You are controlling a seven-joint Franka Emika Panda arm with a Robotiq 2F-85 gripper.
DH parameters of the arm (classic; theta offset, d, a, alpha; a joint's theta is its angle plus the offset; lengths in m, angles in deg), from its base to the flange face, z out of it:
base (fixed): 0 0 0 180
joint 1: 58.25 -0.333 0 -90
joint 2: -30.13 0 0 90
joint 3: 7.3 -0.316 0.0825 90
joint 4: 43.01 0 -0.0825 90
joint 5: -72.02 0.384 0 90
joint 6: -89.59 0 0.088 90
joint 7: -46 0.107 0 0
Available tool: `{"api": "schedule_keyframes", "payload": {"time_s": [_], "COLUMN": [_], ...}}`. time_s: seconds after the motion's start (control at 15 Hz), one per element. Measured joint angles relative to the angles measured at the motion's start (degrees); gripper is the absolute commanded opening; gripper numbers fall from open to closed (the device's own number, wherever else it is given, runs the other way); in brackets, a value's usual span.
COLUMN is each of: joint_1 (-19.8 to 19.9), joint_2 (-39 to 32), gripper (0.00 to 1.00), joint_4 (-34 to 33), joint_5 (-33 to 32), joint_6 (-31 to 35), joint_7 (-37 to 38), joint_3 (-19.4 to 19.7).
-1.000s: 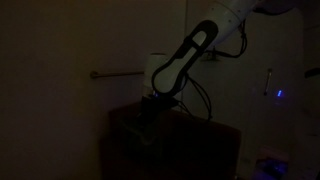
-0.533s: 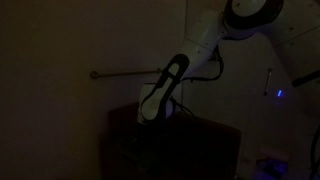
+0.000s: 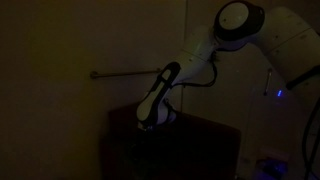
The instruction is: Use the towel to clean the left armrest of the chair
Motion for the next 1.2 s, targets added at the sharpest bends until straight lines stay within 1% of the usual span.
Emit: {"api": "schedule_keyframes", "payload": {"time_s": [0.33, 0.47, 0.53, 0.67, 0.8, 1.0, 1.2], "joint_1": [0.3, 0.3, 0.2, 0.0, -0.9, -3.3, -6.9], "joint_2": [-0.8, -0.9, -0.8, -0.6, 0.3, 3.8, 8.6], "gripper": [0.87, 0.98, 1.0, 1.0, 1.0, 1.0, 1.0], "joint_4": [-1.3, -1.5, -1.6, -2.0, -2.7, -4.3, -5.9], "joint_5": [0.3, 0.3, 0.3, 0.3, -0.3, -2.3, -6.6], "joint_6": [-0.6, -0.7, -0.7, -0.7, -1.0, -4.6, -9.6], "joint_7": [-0.5, -0.5, -0.5, -0.5, -0.5, -0.5, -0.3], "joint_3": [-1.2, -1.4, -1.4, -1.2, -0.1, 2.8, 6.9]}}
